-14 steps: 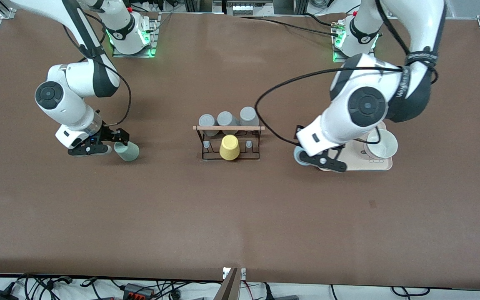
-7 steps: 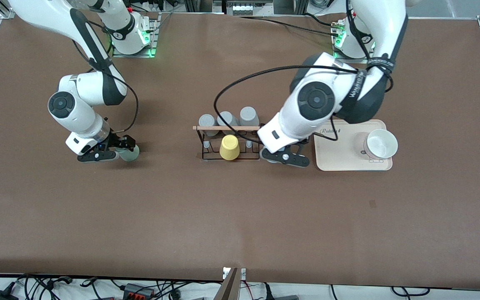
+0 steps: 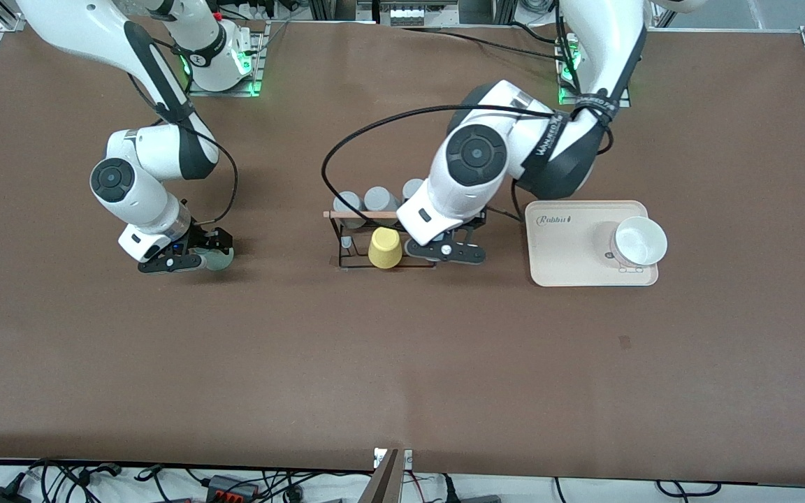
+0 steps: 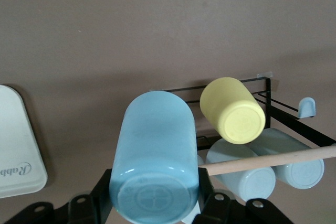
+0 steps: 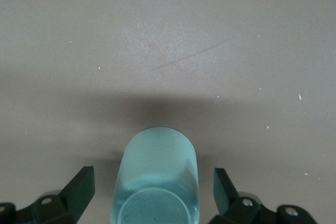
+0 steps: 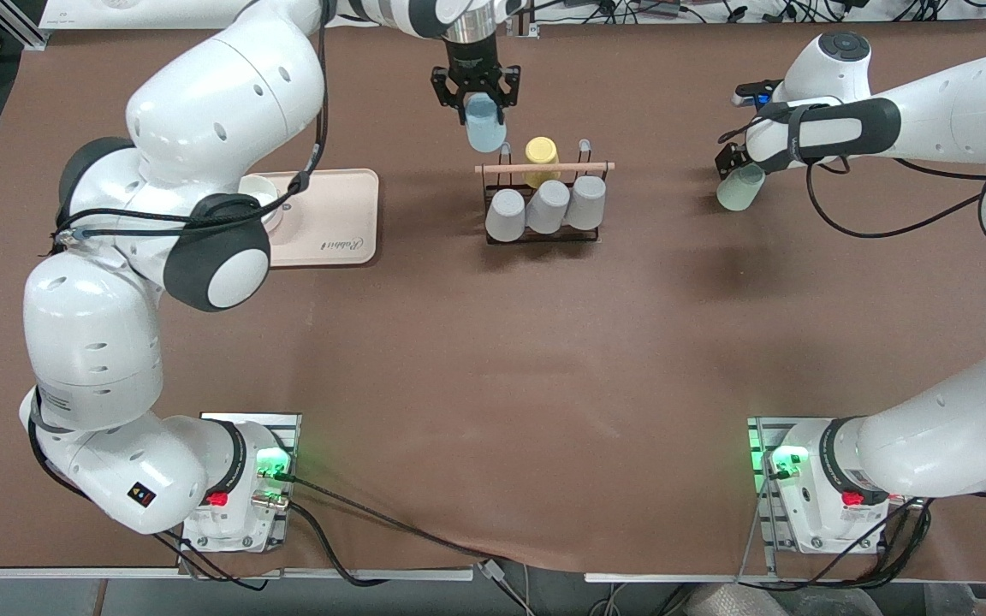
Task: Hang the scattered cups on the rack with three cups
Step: 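Lower the blue cup onto the rack beside the yellow cup with the left gripper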
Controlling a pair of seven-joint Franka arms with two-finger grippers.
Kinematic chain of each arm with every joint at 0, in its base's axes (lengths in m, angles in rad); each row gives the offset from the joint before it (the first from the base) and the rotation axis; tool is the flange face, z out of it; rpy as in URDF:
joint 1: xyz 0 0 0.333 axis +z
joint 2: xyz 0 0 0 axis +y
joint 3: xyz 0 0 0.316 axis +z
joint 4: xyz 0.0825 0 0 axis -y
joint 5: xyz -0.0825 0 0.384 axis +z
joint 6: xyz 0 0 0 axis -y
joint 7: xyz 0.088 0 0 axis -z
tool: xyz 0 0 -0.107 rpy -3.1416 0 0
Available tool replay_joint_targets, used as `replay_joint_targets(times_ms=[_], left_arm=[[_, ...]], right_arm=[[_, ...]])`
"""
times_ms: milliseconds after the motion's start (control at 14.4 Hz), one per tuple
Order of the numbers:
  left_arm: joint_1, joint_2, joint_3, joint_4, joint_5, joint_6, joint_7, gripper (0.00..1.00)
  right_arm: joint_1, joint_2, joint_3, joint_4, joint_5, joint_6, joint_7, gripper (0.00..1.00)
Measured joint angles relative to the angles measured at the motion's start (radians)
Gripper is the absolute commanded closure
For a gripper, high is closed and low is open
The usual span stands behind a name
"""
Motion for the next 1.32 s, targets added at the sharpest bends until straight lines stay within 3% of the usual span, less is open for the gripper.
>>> replay_joint_targets(times_ms=[906, 1324], left_arm=[[-0.044, 0.056, 0.003, 0.013, 0.000, 0.034, -0.014, 0.78], [-0.047, 0.090, 0.005, 0.016, 0.000, 0.044, -0.014, 0.73]], right_arm=[[0.000, 0.000, 0.000, -0.011, 0.000, -0.014, 0.000, 0.00], [0.000, 0.000, 0.000, -0.015, 0.000, -0.016, 0.000, 0.00]])
